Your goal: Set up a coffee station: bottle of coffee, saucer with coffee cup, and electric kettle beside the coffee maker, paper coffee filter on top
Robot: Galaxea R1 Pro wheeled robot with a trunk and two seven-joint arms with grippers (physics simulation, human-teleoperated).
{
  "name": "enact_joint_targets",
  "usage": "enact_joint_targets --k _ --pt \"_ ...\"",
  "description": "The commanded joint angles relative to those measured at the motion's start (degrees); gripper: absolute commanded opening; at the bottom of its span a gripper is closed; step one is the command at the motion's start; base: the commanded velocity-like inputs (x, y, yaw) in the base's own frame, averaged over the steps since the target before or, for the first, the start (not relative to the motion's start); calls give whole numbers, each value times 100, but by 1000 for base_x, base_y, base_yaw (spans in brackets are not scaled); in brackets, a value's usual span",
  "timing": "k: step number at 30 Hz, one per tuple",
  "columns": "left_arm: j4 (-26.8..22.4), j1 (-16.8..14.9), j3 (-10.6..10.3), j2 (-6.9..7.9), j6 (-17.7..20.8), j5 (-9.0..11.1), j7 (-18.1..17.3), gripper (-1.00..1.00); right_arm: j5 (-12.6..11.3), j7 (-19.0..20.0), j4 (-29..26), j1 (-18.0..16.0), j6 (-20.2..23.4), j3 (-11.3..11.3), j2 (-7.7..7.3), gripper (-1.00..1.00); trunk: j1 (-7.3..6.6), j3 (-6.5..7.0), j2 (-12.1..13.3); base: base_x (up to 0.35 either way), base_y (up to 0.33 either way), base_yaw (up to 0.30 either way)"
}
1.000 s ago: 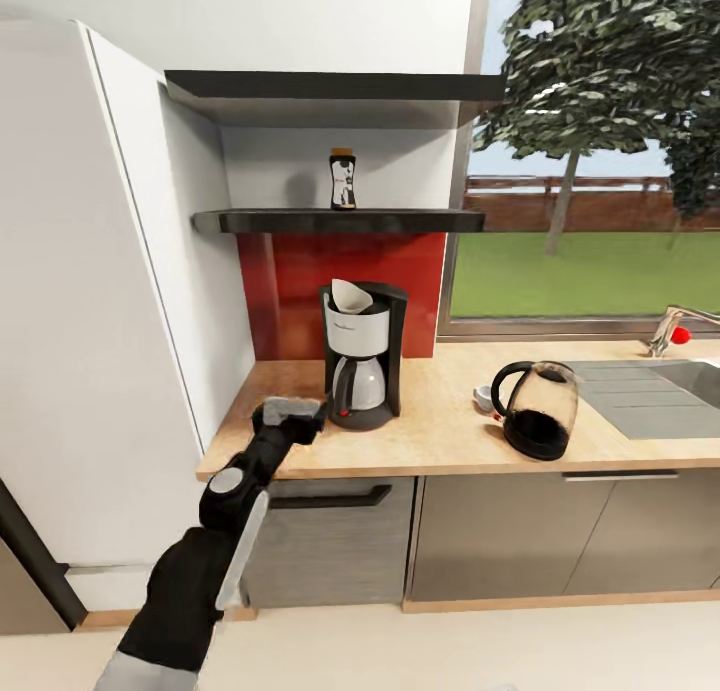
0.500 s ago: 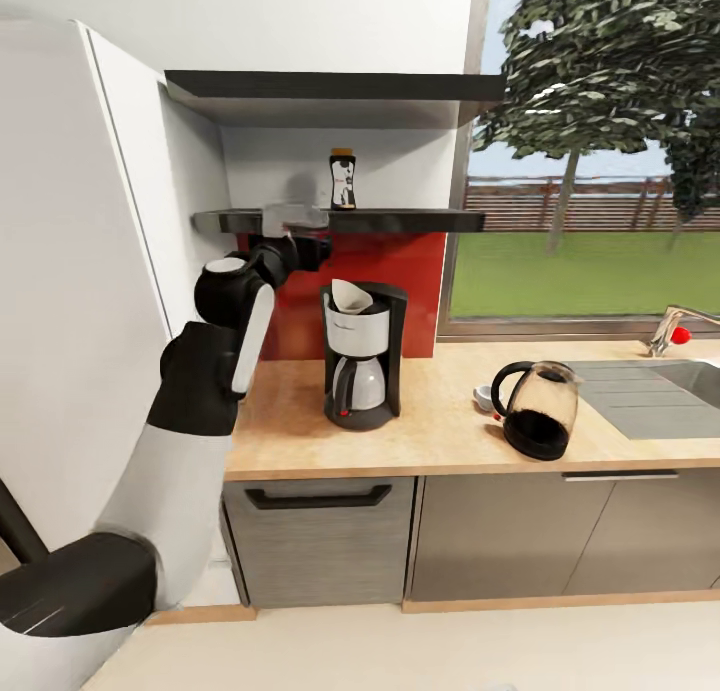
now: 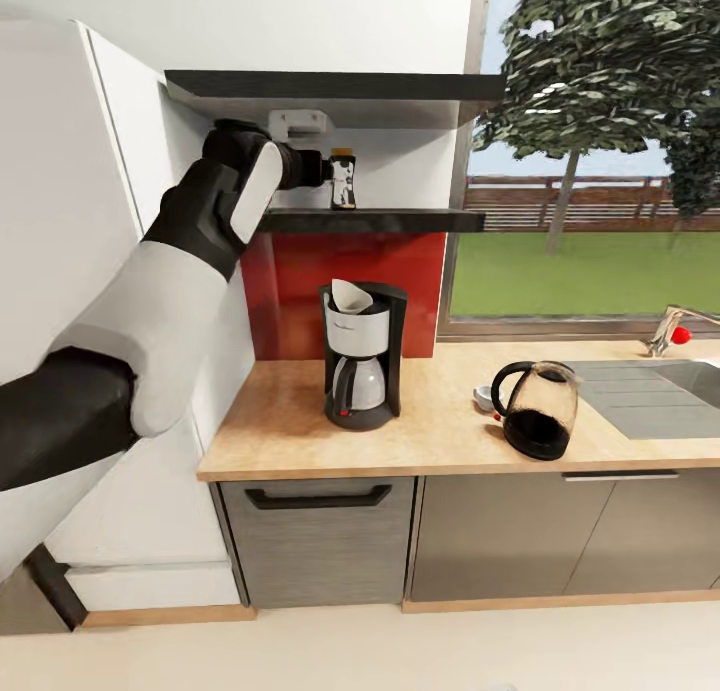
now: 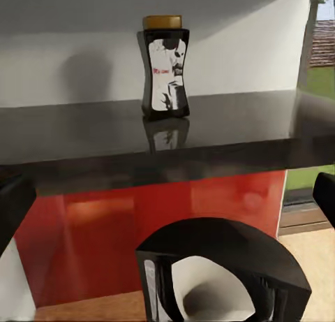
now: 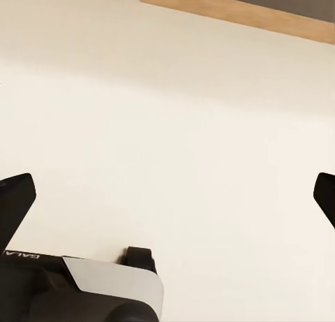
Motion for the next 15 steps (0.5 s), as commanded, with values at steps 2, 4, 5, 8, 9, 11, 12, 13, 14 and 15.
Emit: enact_joint_targets --k 2,4,5,8,9,11,12,13,14,15 --pt "1159 -703 -10 0 -287 106 189 100 31 -35 7 -4 -6 36 0 100 3 -11 -11 0 0 0" --pt "1538 -886 -7 2 -459 116 422 100 33 -35 7 -5 -3 36 1 100 3 -11 -11 0 0 0" --pt "1593 -915 -6 3 -489 120 488 100 33 -35 7 -5 -2 36 1 100 3 -11 -11 0 0 0" --pt "1720 -1003 -2 5 -580 143 807 100 29 -42 7 -5 11 36 6 100 3 -11 -11 0 0 -3" --pt "1710 -1001 -2 7 -582 144 820 100 28 -42 7 -5 13 36 6 100 3 -11 -11 0 0 -31" --pt "1446 -949 13 27 -576 145 822 100 22 -42 2 -5 18 32 8 100 3 -8 -11 0 0 -197" --pt "1354 -935 14 32 -569 144 821 100 22 -46 3 -3 22 30 7 100 3 -7 -11 0 0 -251" --pt "1315 -929 13 33 -564 143 820 100 22 -49 4 -4 23 30 4 100 3 -5 -11 0 0 -259" --pt "1259 -920 9 36 -558 140 819 100 24 -52 7 -2 32 29 -10 100 3 -3 -11 0 0 -271" --pt "1226 -915 6 38 -554 138 818 100 27 -52 12 8 54 28 -49 100 3 -1 -11 0 0 -279"
